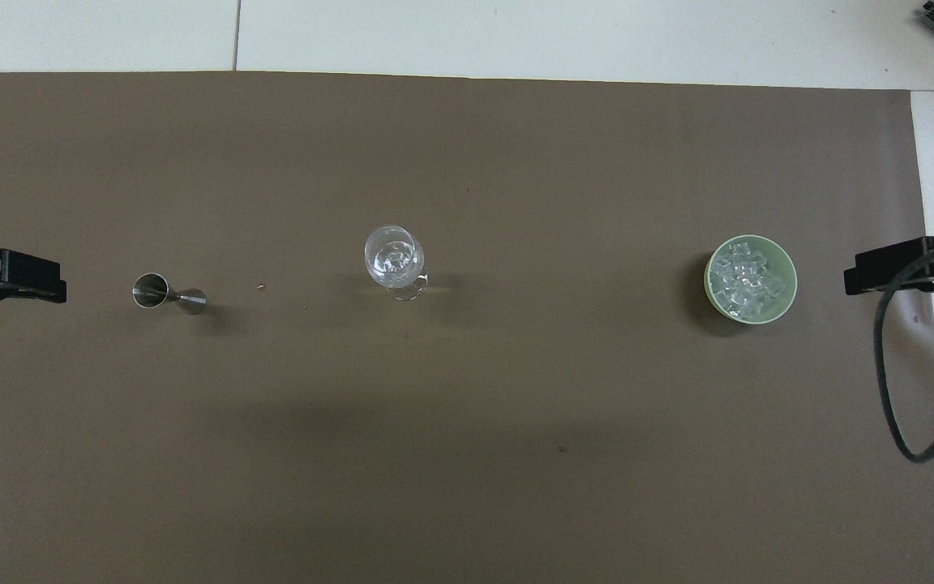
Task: Pour wine and add ice with both arms
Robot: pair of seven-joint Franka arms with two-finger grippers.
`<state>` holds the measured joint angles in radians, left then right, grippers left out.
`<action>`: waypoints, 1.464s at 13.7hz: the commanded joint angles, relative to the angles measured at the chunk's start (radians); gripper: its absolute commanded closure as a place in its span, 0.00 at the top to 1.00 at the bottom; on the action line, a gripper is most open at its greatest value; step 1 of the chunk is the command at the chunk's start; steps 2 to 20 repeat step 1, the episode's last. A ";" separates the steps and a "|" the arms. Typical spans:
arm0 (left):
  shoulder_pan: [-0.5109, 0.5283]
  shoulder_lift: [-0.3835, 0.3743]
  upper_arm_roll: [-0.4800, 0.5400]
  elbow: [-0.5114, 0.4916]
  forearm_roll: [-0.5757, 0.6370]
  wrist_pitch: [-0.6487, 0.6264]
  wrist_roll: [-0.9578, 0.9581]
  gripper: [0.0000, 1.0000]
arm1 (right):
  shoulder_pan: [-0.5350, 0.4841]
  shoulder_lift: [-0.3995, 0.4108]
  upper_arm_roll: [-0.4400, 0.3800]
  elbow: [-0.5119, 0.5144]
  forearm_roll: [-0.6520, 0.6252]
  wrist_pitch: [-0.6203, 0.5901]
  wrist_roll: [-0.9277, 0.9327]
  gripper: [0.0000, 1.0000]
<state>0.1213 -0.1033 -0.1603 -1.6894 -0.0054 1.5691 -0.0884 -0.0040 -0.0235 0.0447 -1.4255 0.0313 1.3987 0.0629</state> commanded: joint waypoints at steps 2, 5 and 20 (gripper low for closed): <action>-0.014 -0.029 0.012 -0.045 0.010 0.006 0.004 1.00 | 0.009 -0.004 -0.011 -0.027 0.004 0.003 -0.017 1.00; -0.014 -0.029 0.012 -0.045 0.010 0.006 0.004 1.00 | 0.009 -0.004 -0.011 -0.027 0.004 0.003 -0.017 1.00; -0.014 -0.029 0.012 -0.045 0.010 0.006 0.004 1.00 | 0.009 -0.004 -0.011 -0.027 0.004 0.003 -0.017 1.00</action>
